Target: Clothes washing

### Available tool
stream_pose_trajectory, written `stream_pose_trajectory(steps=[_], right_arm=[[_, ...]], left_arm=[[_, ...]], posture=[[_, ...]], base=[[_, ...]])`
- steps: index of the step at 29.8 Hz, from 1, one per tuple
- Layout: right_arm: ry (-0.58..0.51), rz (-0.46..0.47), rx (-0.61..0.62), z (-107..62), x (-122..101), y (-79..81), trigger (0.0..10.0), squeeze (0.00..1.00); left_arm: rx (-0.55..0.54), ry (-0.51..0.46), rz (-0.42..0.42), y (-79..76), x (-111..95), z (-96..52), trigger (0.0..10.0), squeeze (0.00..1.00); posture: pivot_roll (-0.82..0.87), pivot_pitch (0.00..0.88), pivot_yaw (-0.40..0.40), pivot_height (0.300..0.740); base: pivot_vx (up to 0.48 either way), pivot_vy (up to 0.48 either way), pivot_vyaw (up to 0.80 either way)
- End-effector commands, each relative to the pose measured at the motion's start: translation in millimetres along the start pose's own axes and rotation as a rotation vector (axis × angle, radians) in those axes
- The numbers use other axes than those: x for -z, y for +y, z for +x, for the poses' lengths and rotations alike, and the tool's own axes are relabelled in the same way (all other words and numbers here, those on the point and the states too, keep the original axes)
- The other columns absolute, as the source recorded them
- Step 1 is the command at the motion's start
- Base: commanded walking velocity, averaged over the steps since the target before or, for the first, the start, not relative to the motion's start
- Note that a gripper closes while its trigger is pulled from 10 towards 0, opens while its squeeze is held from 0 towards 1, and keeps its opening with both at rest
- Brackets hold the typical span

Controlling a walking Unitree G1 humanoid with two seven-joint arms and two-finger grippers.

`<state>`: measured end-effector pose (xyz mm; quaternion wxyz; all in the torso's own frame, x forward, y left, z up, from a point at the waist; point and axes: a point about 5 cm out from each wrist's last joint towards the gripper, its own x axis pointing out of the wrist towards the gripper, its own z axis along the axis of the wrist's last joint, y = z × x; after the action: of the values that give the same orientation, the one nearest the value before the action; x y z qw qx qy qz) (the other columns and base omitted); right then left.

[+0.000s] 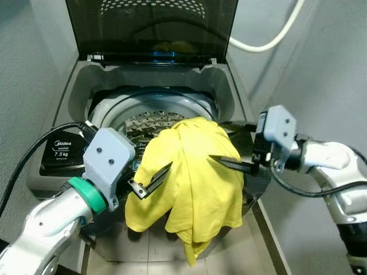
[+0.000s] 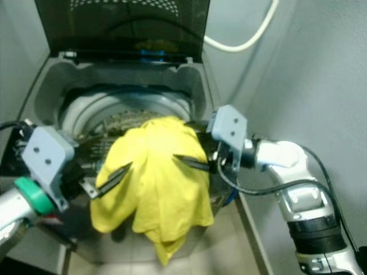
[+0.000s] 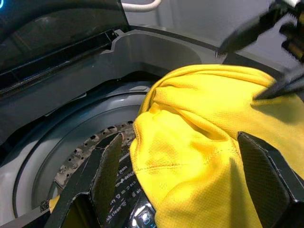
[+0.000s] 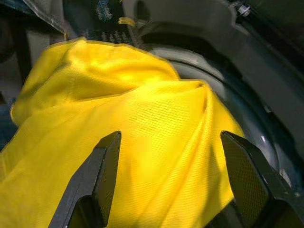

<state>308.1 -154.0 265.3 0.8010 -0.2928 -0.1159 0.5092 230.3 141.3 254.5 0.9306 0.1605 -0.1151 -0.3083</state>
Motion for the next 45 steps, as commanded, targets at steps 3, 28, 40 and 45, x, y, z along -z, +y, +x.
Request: stream_pose_trajectory(steps=[3, 28, 40, 45], right_arm=[[0.05, -0.01, -0.057, 10.1, 8.5, 14.3, 10.0, 0.0], [-0.038, 0.185, 0.098, 44.9, 30.2, 19.4, 0.0, 0.0], [-0.206, 0.25, 0.22, 60.2, 7.6, 4.3, 0.0, 0.0], [-0.249, 0.239, 0.266, 79.6, -5.3, -2.1, 0.0, 0.0]], left_arm=[[0.004, -0.005, 0.009, 0.6, -2.6, -1.1, 10.0, 0.0], [-0.024, -0.023, 0.009, 4.0, -3.4, 5.2, 10.0, 0.0], [-0.039, -0.029, 0.006, 3.9, -3.2, 7.7, 10.0, 0.0], [-0.044, -0.044, 0.002, 3.7, -5.3, 9.5, 10.0, 0.0]], posture=[[0.11, 0.118, -0.004, 0.74], [0.12, 0.11, -0.007, 0.74], [0.12, 0.112, -0.011, 0.74], [0.12, 0.115, -0.013, 0.74]], base=[[0.0, 0.0, 0.0], [0.0, 0.0, 0.0], [0.0, 0.0, 0.0], [0.0, 0.0, 0.0]])
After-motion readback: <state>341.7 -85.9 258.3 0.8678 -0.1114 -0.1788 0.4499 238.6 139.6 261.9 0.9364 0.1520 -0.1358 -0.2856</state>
